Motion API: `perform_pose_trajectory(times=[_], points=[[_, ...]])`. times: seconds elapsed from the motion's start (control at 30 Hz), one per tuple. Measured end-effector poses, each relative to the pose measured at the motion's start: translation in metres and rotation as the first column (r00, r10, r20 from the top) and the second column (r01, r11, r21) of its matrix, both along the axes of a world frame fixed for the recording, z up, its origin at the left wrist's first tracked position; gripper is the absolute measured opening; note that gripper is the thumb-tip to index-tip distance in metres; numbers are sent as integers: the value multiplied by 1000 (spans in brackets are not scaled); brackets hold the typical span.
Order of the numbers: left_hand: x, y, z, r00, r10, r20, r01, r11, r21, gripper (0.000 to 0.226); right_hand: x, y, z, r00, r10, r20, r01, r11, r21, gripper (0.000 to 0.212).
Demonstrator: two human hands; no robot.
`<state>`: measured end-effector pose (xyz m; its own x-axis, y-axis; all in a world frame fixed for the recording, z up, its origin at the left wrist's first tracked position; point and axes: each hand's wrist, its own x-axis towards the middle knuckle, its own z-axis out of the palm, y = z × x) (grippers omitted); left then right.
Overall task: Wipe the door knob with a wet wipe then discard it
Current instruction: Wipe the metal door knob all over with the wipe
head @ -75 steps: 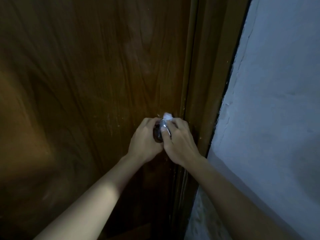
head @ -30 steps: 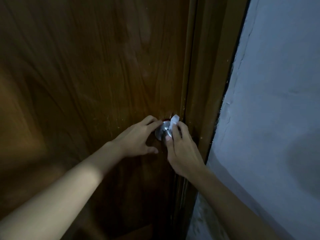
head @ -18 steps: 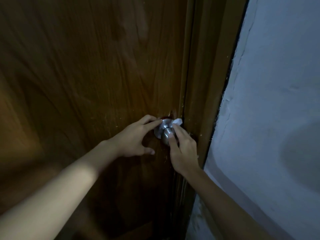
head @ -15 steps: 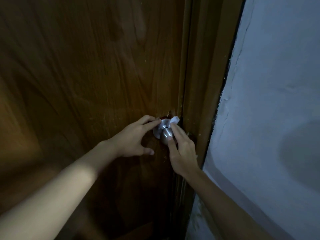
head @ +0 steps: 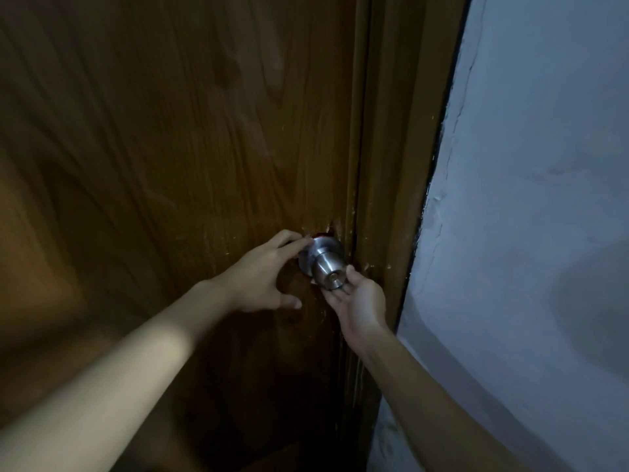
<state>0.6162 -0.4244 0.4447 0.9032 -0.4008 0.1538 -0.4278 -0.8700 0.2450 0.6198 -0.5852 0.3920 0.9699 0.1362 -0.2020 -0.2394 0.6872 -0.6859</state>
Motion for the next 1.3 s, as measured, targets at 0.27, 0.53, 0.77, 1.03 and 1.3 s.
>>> perform_pose_trajectory(times=[0.27,0.53,0.77,1.03,1.3], points=[[2,1,0,1000,-9,-20,8,1000,-15,102,6,3,-4,566,242,789,640,475,-604,37],[3,1,1,999,-3,-38,4,1000,19,101,3,2,-8,898,15,439,314,677,-666,25],[4,3,-3,999,-19,-26,19,1000,-20,103,6,-3,3,976,218,2,-216,970,114,41],[-20,-4,-27,977,135,164,-60,916,-397,69,9,6,21,949,271,-162,-192,902,387,41],[-41,-23,-95,967,57,250,-25,991,-130,96,17,4,18,907,377,-188,-349,922,168,62]])
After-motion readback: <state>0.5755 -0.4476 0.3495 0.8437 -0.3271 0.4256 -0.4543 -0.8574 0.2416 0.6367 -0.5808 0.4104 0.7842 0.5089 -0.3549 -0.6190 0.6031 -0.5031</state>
